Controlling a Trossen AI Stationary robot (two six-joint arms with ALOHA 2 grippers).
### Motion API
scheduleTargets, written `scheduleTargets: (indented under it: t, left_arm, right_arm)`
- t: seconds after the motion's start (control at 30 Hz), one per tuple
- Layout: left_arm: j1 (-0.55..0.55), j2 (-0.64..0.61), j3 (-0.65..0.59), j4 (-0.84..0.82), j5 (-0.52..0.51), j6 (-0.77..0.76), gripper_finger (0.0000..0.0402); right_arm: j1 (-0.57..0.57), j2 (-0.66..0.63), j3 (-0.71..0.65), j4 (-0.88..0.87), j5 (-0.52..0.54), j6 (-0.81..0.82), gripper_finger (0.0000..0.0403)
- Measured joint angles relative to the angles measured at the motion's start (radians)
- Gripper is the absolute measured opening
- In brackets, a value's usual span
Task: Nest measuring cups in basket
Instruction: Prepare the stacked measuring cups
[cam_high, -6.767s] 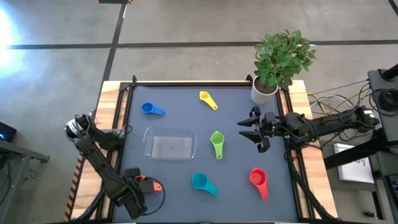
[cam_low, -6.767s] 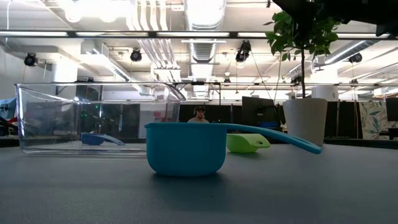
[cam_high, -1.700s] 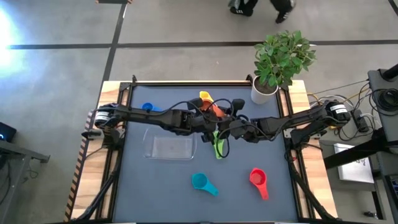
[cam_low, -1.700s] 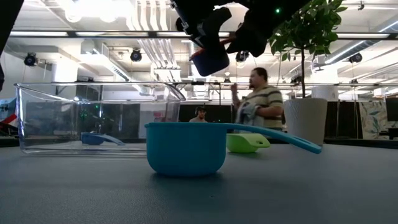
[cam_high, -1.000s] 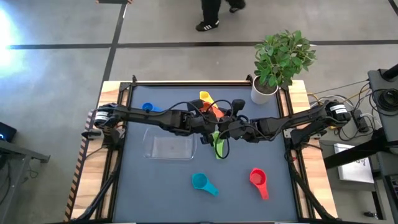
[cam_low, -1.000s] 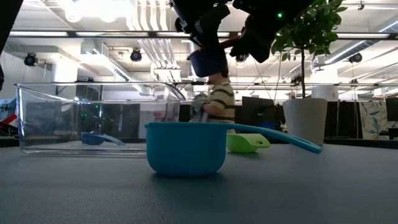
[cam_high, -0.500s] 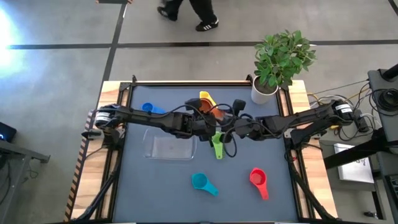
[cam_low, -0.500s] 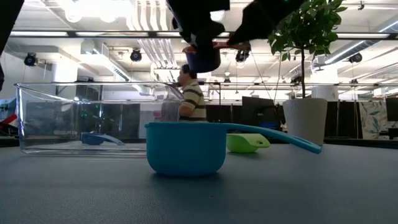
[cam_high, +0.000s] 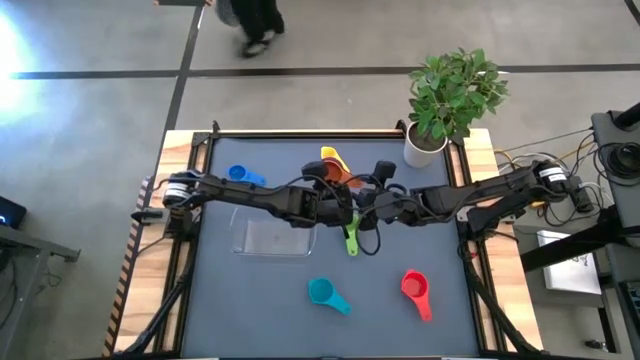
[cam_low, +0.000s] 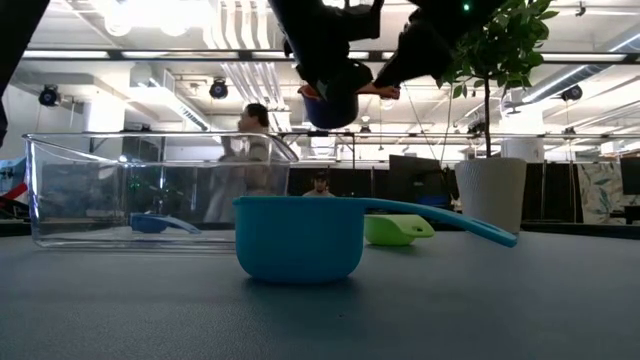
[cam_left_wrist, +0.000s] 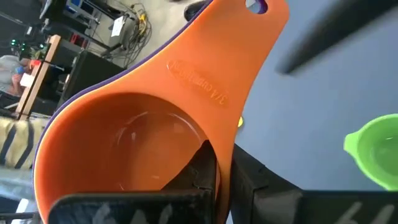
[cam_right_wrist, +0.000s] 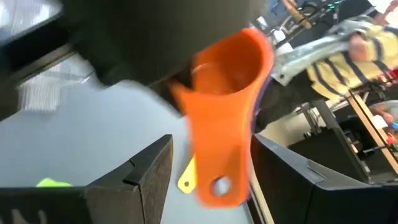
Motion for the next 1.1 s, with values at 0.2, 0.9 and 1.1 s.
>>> scheduleTargets:
  t: [0.2, 0.9, 1.1]
  left_arm:
    - [-0.017, 0.0, 0.0, 0.047, 0.01, 0.017, 0.0001]
    - [-0.031, 0.0, 0.0, 0.054, 0.003, 0.0, 0.0]
    - [-0.031, 0.0, 0.0, 0.056, -0.002, -0.017, 0.0007]
  right_arm:
    - [-0.015, 0.011, -0.002, 0.003, 0.0, -0.002, 0.0206]
    - [-0.032, 0.039, -0.005, -0.001, 0.045, -0.038, 0.0123]
    - [-0.032, 0.039, -0.005, -0.001, 0.046, -0.041, 0.0123]
